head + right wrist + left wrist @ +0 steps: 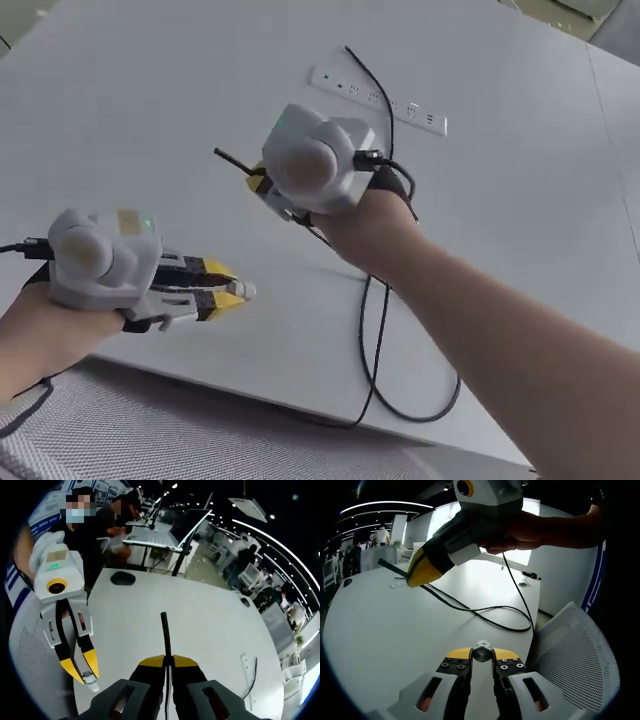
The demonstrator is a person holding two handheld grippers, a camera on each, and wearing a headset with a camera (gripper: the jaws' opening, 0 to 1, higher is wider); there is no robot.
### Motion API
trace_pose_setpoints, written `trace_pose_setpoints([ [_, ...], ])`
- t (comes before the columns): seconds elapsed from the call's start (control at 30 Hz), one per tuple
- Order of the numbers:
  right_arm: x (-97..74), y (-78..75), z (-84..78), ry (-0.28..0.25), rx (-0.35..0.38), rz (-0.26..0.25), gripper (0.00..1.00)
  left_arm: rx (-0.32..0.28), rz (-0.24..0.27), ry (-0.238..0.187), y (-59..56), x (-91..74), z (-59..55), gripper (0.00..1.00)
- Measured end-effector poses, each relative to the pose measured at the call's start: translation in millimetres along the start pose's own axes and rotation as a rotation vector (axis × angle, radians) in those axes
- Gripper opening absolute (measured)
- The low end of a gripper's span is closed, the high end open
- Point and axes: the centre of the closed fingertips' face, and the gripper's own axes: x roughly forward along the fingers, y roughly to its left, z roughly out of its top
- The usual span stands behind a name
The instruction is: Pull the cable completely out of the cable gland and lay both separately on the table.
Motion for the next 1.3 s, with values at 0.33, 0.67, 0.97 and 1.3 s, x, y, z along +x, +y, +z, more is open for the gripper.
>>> trace_pose_setpoints([
  [0.33, 58.6, 25.2, -17.8, 0.031, -0.025, 0.105, 0.00, -0.037, 0.037, -0.002, 18.1, 1.6, -21.6, 0.15],
  [0.67, 88.8, 33.3, -36.7, 0.051, 0.052, 0.160, 0.00, -0.005, 0.040, 0.010, 32.4, 9.6, -29.6, 0.15],
  [0.97, 103.3, 36.7, -44.8, 0.069, 0.048, 0.181, 0.00, -0.008, 0.029, 0.034, 44.6, 15.3, -51.8, 0.15],
  [1.3, 112.2, 41.2, -50.9, 0.083, 0.050, 0.195, 0.00, -0.042, 0.024, 0.069, 47.2, 20.1, -68.1, 0.15],
])
